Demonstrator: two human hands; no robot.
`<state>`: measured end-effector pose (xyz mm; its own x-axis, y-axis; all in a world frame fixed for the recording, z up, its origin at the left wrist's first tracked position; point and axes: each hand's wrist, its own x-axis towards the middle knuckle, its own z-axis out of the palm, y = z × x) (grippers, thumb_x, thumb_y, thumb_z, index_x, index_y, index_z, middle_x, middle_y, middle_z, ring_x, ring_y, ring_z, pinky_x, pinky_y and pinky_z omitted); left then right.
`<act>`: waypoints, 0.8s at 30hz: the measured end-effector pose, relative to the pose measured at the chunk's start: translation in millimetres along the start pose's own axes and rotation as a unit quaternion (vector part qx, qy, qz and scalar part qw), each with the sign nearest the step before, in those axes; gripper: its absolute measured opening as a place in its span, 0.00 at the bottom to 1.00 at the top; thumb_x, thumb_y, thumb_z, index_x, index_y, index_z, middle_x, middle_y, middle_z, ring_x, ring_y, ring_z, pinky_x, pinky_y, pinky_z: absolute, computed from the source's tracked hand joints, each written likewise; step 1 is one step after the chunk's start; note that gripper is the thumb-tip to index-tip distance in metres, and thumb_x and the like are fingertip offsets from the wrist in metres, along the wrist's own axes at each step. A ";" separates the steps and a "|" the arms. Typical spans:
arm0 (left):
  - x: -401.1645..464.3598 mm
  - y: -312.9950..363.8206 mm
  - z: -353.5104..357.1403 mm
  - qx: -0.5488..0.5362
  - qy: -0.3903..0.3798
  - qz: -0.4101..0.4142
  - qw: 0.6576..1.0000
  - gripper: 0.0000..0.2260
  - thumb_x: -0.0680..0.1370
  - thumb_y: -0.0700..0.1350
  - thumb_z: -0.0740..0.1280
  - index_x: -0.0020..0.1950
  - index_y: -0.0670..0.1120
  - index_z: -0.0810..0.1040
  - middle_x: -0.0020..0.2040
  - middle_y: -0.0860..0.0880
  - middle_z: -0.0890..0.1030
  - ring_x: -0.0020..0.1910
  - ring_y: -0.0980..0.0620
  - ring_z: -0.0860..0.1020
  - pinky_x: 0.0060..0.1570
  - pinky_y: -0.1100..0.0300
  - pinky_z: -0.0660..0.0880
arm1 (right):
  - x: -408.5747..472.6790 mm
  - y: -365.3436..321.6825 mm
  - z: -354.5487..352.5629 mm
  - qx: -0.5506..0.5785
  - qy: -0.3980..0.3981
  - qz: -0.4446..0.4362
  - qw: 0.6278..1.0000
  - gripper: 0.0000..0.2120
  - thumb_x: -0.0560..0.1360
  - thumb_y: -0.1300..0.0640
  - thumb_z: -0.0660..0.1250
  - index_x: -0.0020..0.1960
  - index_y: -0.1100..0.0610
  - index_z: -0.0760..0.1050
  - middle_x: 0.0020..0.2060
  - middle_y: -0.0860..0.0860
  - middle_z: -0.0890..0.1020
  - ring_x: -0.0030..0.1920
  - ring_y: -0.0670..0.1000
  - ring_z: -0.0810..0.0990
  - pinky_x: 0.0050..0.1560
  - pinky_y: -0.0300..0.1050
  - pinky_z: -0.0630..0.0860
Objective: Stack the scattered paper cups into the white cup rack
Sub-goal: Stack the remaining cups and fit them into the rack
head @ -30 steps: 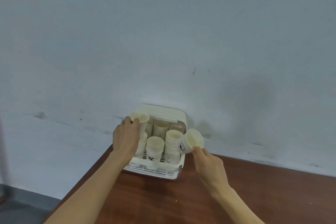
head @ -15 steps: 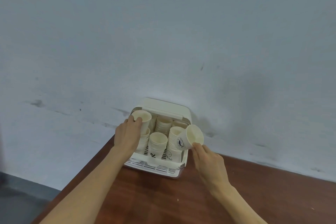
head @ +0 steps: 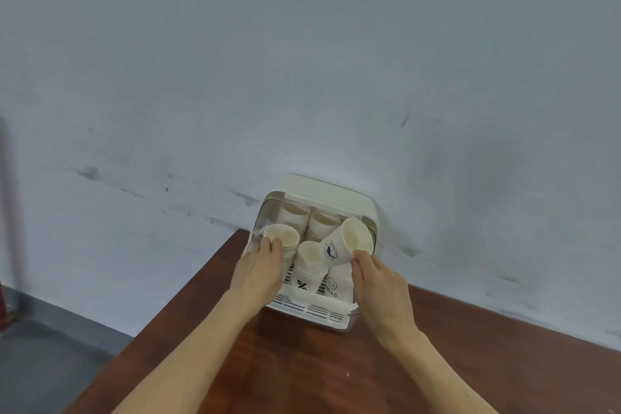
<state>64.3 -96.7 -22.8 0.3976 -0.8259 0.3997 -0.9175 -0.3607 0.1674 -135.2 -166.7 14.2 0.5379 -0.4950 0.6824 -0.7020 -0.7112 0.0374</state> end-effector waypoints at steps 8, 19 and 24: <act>-1.4 -5.2 7.1 -0.036 0.021 0.024 0.999 0.18 0.77 0.40 0.62 0.67 0.40 0.68 0.58 0.42 0.75 0.61 0.43 0.74 0.55 0.53 0.75 | 31.2 -20.5 18.9 -0.028 -0.076 0.008 0.997 0.07 0.72 0.65 0.69 0.45 0.56 0.72 0.30 0.50 0.72 0.24 0.56 0.72 0.22 0.46 0.68; 2.4 -6.1 11.0 -0.035 0.024 0.015 0.999 0.21 0.79 0.43 0.59 0.71 0.42 0.60 0.64 0.45 0.70 0.65 0.48 0.69 0.57 0.59 0.71 | 36.4 -34.7 35.5 -0.078 -0.237 -0.027 0.968 0.12 0.73 0.68 0.60 0.55 0.59 0.70 0.48 0.55 0.77 0.45 0.60 0.78 0.36 0.48 0.65; 4.9 -7.4 13.1 -0.062 0.027 0.009 0.998 0.24 0.82 0.48 0.54 0.76 0.43 0.53 0.65 0.46 0.70 0.62 0.48 0.72 0.45 0.57 0.71 | 36.1 -39.4 38.2 -0.081 -0.247 -0.034 0.965 0.10 0.74 0.68 0.58 0.52 0.59 0.72 0.49 0.55 0.77 0.47 0.58 0.78 0.37 0.48 0.65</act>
<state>73.1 -103.8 -33.9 0.3828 -0.8058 0.4518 -0.9197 -0.2864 0.2685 -70.3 -175.6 9.5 0.7147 -0.6555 0.2440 -0.6989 -0.6832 0.2117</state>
